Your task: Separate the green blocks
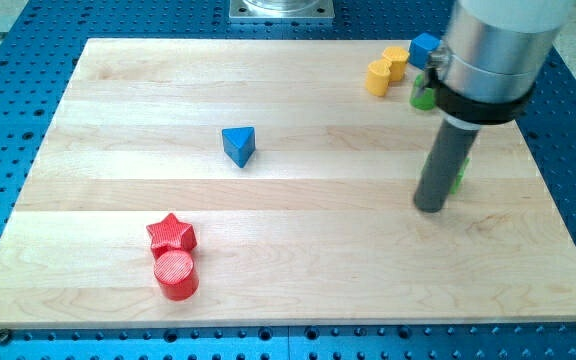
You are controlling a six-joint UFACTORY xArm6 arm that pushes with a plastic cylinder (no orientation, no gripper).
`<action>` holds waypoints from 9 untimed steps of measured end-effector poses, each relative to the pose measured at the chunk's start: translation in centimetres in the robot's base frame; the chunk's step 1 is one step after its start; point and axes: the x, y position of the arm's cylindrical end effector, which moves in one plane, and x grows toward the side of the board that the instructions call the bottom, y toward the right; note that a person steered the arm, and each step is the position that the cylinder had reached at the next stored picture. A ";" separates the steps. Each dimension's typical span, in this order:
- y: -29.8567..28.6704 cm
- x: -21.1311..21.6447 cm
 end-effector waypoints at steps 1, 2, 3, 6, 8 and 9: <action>3.4 -1.8; 4.5 -5.9; 2.4 -9.4; 0.4 -5.7; -0.4 -4.1; -2.4 -6.8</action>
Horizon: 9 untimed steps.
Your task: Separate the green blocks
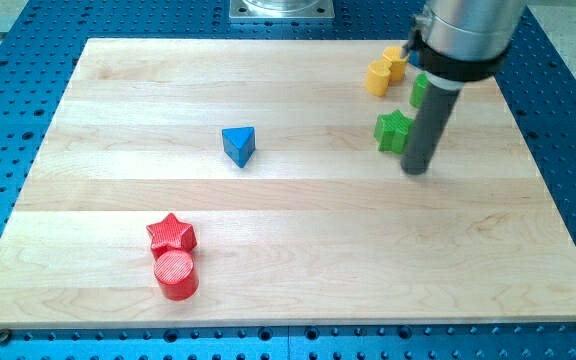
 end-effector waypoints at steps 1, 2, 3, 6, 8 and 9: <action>-1.1 -4.8; -1.3 -7.6; -5.0 -4.5; -5.9 -10.5; -17.2 -9.9; -25.6 -9.9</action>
